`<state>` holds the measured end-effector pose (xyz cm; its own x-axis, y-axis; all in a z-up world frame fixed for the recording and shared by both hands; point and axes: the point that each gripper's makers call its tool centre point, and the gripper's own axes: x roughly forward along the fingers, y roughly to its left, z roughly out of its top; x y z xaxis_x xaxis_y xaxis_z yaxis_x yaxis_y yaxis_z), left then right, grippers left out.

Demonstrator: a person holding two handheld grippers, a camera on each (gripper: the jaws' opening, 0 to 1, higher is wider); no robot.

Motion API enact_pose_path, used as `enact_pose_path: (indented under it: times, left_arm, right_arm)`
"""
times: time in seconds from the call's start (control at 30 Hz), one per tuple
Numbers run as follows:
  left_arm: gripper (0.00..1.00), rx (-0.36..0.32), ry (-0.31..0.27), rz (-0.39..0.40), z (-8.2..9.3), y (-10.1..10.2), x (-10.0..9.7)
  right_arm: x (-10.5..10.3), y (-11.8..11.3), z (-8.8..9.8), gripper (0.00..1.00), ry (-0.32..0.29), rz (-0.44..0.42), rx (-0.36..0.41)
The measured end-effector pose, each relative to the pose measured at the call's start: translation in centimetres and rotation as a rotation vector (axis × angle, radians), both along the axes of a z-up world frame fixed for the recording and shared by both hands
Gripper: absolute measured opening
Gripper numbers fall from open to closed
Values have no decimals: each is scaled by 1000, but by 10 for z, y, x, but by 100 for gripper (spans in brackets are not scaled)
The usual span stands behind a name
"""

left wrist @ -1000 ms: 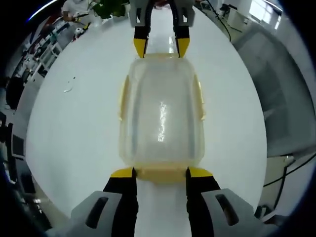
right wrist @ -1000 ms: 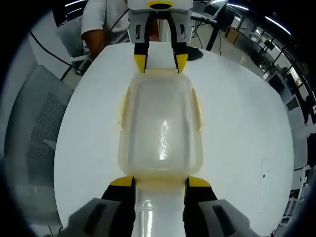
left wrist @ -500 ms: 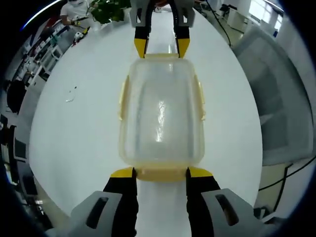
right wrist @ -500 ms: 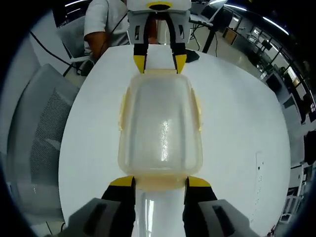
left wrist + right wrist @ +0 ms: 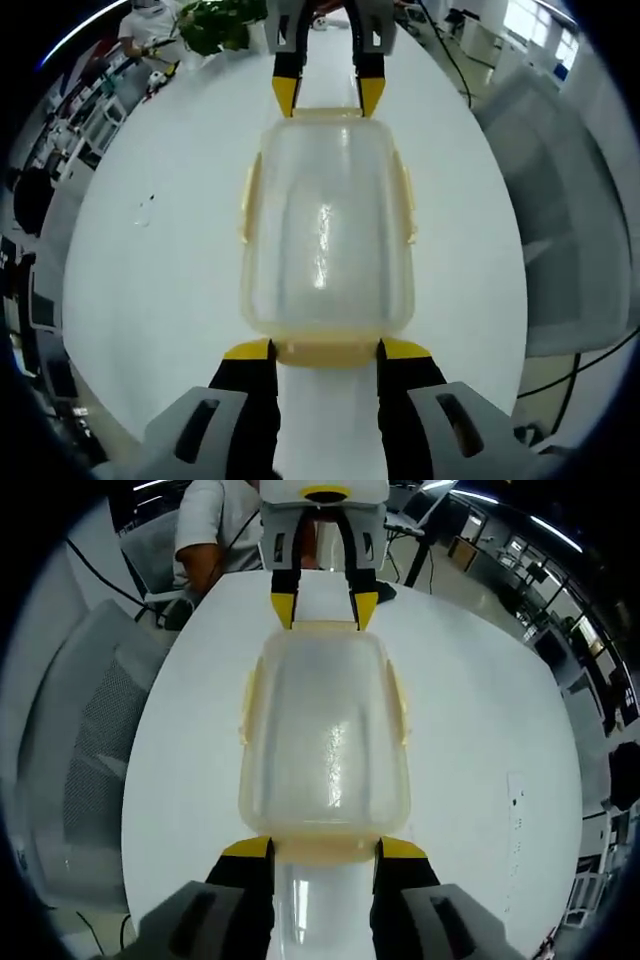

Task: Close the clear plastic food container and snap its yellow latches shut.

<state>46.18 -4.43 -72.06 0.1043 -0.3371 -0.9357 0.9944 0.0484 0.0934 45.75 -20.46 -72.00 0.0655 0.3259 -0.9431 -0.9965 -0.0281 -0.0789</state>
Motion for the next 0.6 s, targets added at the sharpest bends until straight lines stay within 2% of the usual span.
enact_pose_path:
  times: [0.6]
  left_arm:
    - [35, -8, -3, -3, 5, -39, -3]
  right_arm:
    - [-2, -40, 2, 35, 2, -3, -14]
